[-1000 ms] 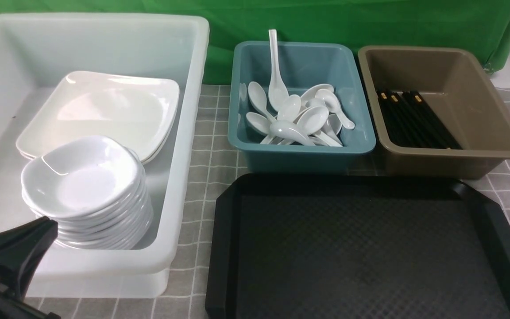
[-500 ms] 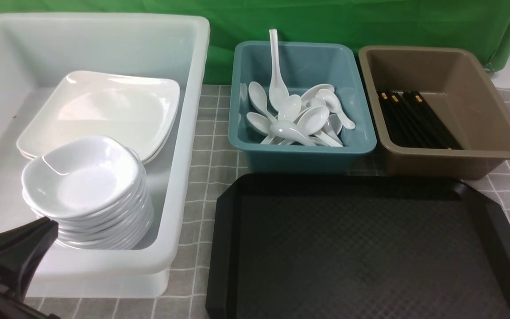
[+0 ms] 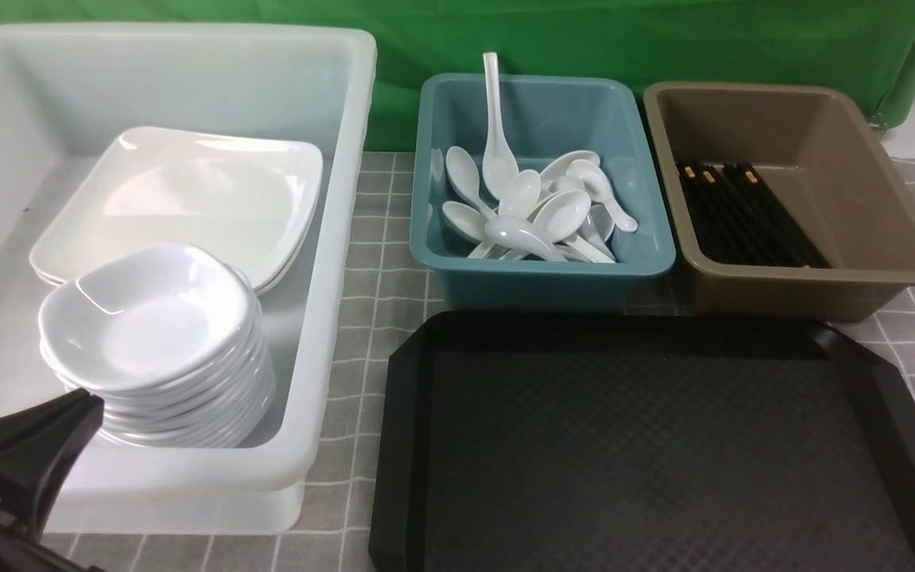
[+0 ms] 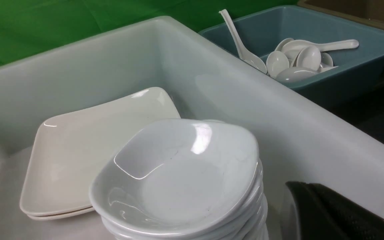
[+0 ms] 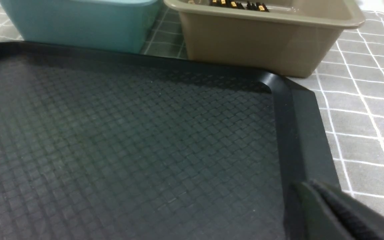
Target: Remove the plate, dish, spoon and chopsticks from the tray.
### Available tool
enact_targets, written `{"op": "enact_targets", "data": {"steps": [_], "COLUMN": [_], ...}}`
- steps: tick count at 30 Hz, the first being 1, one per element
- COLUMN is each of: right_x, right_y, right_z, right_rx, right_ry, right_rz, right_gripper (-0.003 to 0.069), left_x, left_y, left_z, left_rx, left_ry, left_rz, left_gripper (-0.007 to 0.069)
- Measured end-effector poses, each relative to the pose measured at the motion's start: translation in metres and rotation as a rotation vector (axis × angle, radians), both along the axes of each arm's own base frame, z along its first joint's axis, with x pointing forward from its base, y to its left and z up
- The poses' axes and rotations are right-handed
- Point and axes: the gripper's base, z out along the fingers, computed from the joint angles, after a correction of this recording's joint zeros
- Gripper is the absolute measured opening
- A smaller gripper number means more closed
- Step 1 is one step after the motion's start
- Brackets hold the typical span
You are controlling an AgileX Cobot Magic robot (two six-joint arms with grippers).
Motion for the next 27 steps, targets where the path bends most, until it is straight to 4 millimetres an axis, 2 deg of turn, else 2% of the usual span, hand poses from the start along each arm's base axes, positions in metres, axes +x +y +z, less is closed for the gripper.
{"op": "enact_targets", "data": {"steps": [7,12,17,18,23,27], "right_x": [0.000,0.000,0.000,0.000,0.000,0.000], "right_y": [0.000,0.000,0.000,0.000,0.000,0.000], "right_z": [0.000,0.000,0.000,0.000,0.000,0.000], "right_rx": [0.000,0.000,0.000,0.000,0.000,0.000], "right_ry": [-0.001,-0.001,-0.001,-0.001,-0.001,-0.001], "right_rz": [0.000,0.000,0.000,0.000,0.000,0.000], "right_gripper": [0.0072,0.0080,0.0090,0.0094,0.0104,0.0114], "left_x": [-0.004,-0.020,-0.034,-0.040,-0.046,-0.041], "left_y": [0.004,0.018,0.027,0.030,0.034,0.036], "left_z": [0.005,0.021,0.023,0.020,0.003,-0.025], "left_rx": [0.064,0.036,-0.021,-0.092,-0.233,-0.277], "left_ry": [-0.074,-0.252,-0.302,-0.319,-0.337,-0.264], "left_rz": [0.009,0.132,0.229,0.272,0.342,0.383], "left_gripper": [0.0007,0.0007,0.0007,0.0007,0.0007,0.0007]}}
